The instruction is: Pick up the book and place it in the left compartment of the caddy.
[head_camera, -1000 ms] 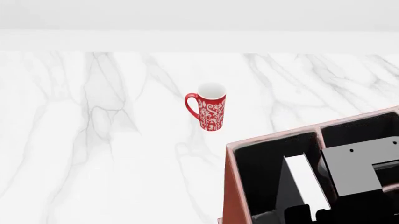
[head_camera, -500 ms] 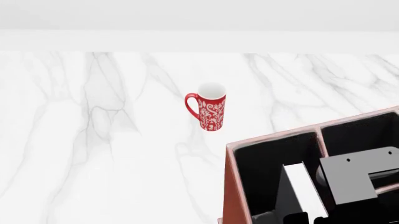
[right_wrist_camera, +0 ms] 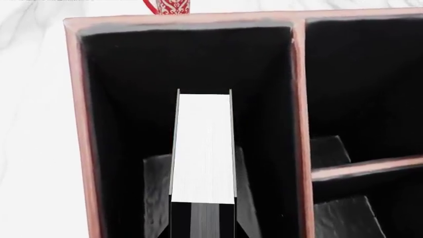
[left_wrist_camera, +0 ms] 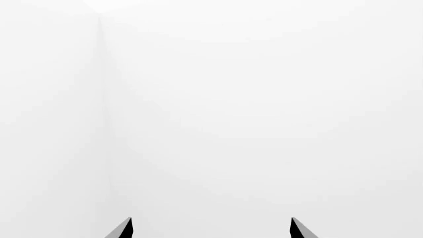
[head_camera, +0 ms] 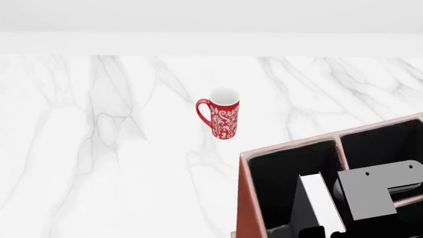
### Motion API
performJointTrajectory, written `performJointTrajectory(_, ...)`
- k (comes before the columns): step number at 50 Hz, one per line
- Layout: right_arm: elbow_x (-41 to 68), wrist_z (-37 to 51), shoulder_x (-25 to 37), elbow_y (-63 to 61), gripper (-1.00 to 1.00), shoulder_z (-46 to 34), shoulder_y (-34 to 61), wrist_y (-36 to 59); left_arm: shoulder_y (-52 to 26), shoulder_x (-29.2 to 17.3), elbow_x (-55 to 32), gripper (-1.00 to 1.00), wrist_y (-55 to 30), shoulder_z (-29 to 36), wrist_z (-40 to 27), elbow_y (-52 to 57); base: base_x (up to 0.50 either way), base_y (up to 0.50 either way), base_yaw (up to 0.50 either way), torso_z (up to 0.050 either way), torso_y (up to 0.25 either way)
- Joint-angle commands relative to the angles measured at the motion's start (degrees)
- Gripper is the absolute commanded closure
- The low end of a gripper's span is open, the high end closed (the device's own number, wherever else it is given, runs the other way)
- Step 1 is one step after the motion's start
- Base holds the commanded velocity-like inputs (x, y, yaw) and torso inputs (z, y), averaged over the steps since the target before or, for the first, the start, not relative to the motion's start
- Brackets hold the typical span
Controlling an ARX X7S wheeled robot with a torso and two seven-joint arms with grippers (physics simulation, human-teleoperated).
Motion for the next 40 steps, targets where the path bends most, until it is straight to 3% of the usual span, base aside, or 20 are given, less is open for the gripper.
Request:
performJointTrajectory(1, -5.51, -2.47, -0.71, 0.07, 1.0, 0.85, -0.14, -1.14, 0.2, -0.09, -0.11, -1.0, 0.27, -0.17, -0.05, -0.11, 0.0, 0.0, 0.0, 0.0, 0.0)
performJointTrajectory(40, -10.43, -5.76, -1.58, 1.9, 1.0, -0.16, -3.74, -4.41, 0.82, -0.62, -0.26, -1.0, 0.79, -0.34, -0.53, 0.34, 0.0, 0.0, 0.0, 0.0, 0.001)
